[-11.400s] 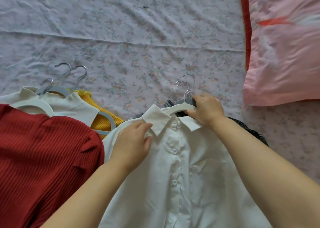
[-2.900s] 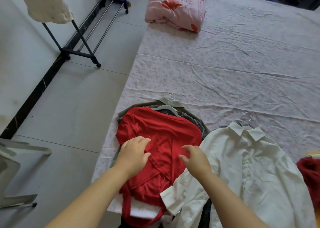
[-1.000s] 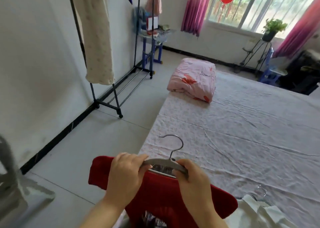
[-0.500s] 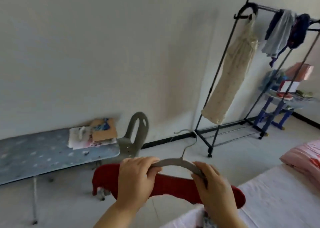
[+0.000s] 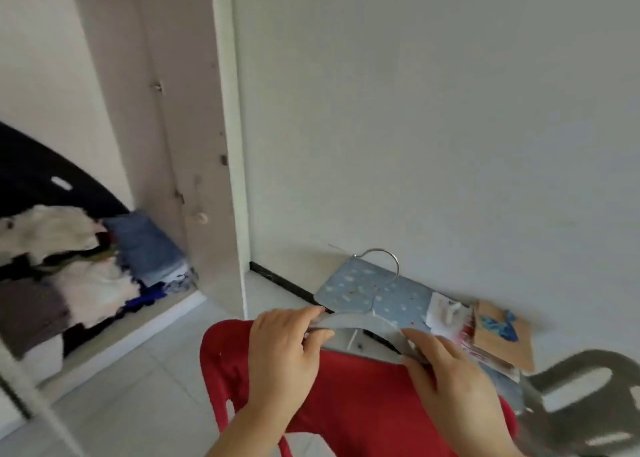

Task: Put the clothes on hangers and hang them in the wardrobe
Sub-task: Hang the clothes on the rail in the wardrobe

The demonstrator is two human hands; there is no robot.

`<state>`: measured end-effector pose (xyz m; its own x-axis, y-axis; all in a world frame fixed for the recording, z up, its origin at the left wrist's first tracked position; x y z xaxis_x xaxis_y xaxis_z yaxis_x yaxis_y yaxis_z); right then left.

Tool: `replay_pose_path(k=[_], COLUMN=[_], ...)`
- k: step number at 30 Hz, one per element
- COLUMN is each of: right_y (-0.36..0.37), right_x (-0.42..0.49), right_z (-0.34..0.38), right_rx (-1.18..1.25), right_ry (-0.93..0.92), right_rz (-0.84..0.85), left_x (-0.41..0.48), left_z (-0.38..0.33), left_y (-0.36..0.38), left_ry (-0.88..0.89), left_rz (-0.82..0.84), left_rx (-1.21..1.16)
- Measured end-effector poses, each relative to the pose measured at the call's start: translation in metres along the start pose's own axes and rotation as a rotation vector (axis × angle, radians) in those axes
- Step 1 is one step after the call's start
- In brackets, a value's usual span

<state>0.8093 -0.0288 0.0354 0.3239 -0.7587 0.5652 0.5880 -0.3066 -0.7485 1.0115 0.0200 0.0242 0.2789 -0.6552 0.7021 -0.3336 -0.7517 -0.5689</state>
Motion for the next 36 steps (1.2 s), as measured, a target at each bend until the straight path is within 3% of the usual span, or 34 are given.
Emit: replay_pose_path(k=[13,30,36], right_y=[0.209,0.417,0.480], right_x=[0.153,0.434,0.532], right_z=[0.220,0.349,0.411], right_rx=[0.229,0.376,0.458], right_ry=[-0.427,-0.774,-0.730], right_rz=[0.055,0.063,0.071], left_x=[0.077,0.283,0.368], left_z=[0.272,0.519,0.612], left_y=[-0.121,-0.109,-0.123], left_ry=[-0.276,-0.422,-0.465], left_rz=[-0.132,-0.330,-0.385], left_rx=[0.269,0.343,0.349])
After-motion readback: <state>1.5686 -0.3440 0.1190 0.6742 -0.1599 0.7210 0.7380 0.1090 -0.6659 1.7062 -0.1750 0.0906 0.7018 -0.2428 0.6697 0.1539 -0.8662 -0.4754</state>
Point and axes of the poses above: each hand's wrist, its own x-axis towards the middle knuckle, its own y-axis out of the palm, z = x × y, the point moved 2 cm from there along x, towards the middle knuckle, and after that the axes turned 2 degrees about y, right-handed, at the moved point
